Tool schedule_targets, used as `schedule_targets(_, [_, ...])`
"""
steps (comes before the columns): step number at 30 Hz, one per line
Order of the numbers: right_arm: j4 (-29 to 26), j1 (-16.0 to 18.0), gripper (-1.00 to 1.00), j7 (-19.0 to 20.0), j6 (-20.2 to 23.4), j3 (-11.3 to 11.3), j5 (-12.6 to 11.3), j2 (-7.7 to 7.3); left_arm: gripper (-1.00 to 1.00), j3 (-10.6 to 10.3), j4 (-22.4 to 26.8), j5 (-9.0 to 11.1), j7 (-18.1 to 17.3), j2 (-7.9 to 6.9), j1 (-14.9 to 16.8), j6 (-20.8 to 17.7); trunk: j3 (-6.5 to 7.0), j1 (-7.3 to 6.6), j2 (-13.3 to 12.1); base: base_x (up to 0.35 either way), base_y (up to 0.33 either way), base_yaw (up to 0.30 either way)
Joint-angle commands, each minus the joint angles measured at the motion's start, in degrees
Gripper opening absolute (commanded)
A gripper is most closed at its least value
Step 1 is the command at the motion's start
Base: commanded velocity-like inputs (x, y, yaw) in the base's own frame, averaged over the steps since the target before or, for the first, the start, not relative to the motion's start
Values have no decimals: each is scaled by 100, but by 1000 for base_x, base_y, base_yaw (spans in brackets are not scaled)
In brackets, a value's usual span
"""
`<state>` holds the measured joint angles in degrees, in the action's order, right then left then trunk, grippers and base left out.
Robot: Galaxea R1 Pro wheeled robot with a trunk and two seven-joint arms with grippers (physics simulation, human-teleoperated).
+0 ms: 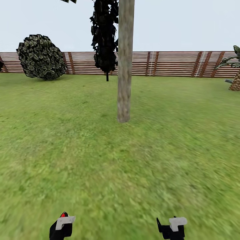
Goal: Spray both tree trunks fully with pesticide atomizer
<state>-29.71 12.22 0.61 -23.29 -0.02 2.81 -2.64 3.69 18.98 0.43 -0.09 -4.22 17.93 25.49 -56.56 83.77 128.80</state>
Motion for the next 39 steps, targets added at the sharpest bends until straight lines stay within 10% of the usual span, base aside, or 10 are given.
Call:
schedule_targets(1, [0,0,100,0,0,0,0,0,-100,0,1,0,1,0,0,0,0,0,0,339,0,0])
schedule_targets(39, [0,0,100,1,0,2,0,0,-100,0,1,0,1,0,0,0,0,0,0,339,0,0])
